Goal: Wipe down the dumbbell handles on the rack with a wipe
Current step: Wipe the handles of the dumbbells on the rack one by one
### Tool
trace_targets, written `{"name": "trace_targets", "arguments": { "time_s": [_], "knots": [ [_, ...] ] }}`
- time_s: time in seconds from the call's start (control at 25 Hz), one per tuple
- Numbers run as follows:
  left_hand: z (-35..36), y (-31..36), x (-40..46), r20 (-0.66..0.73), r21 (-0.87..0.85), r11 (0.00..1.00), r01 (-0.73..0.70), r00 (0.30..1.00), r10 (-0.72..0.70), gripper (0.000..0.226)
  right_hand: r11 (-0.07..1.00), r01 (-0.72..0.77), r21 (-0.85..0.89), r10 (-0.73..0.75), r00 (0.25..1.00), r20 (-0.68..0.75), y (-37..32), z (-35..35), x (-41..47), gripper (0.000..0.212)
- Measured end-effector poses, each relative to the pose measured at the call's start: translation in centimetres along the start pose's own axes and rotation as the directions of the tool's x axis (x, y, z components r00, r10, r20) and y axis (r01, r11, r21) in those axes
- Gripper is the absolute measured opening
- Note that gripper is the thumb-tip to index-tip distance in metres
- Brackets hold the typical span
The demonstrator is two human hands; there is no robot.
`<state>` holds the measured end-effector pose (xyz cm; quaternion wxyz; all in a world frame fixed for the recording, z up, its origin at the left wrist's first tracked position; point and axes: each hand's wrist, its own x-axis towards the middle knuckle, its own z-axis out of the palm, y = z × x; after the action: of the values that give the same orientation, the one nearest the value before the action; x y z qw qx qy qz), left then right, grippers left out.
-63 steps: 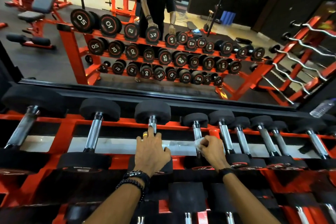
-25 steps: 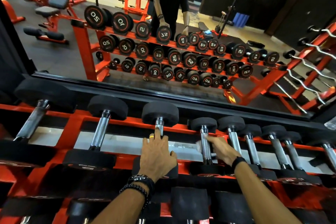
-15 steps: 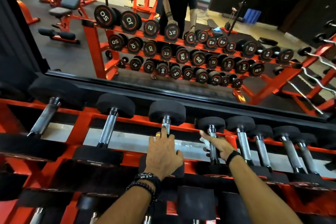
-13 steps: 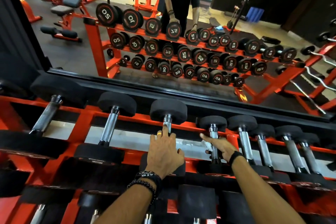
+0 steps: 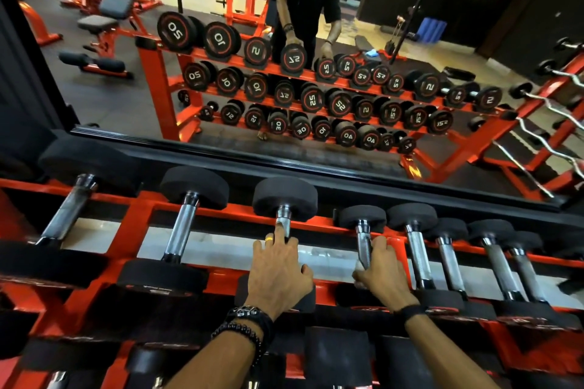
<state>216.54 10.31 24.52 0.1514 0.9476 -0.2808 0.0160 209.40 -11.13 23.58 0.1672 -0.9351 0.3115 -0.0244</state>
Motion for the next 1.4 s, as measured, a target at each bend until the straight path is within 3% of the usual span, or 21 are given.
{"name": "trace_targets", "arguments": {
  "time_s": [0.16,0.36,0.48,0.68,0.8,0.96,1.04,1.16,1.4],
  "knots": [
    [-0.1,0.1,0.1,0.012,-0.008,1.000,-0.005,1.000,0.005,0.049,0.991,0.128,0.026,-0.124,0.986,-0.109,-0.3,0.1,-0.2,0.023],
    [-0.1,0.0,0.0,0.011,-0.009,1.000,-0.009,1.000,0.009,0.049,0.966,0.176,0.189,-0.121,0.956,-0.268,-1.2,-1.2,2.4,0.022],
    [-0.1,-0.1,0.1,0.003,-0.015,1.000,-0.002,1.000,0.002,0.048,0.979,0.138,0.149,-0.092,0.956,-0.280,-1.6,-1.7,1.6,0.022],
    [0.3,-0.1,0.2,-0.002,0.007,1.000,-0.008,1.000,0.008,0.047,0.994,-0.001,0.106,0.013,0.993,-0.117,1.4,-1.4,-1.6,0.017],
    [0.4,-0.1,0.1,-0.002,0.018,1.000,-0.003,1.000,0.003,0.049,0.984,-0.040,0.174,0.050,0.997,-0.053,1.7,-1.6,-0.8,0.022],
    [0.1,0.0,0.1,0.011,-0.005,1.000,-0.001,1.000,0.001,0.050,0.933,-0.097,0.345,0.149,0.980,-0.128,0.1,-2.1,-0.6,0.006],
    [0.2,0.0,0.1,0.014,-0.005,1.000,0.001,1.000,-0.001,0.051,0.951,-0.110,0.288,0.135,0.989,-0.067,0.5,-1.9,-0.7,0.017],
    [0.2,-0.1,0.2,0.015,0.001,1.000,-0.003,1.000,0.003,0.050,0.978,-0.161,0.136,0.153,0.986,0.061,1.3,-1.9,-0.4,0.012],
    [0.1,0.0,0.1,0.019,-0.023,1.000,0.002,1.000,-0.002,0.049,0.956,-0.251,0.154,0.237,0.966,0.101,0.7,-1.8,-0.1,0.031]
  ]
}}
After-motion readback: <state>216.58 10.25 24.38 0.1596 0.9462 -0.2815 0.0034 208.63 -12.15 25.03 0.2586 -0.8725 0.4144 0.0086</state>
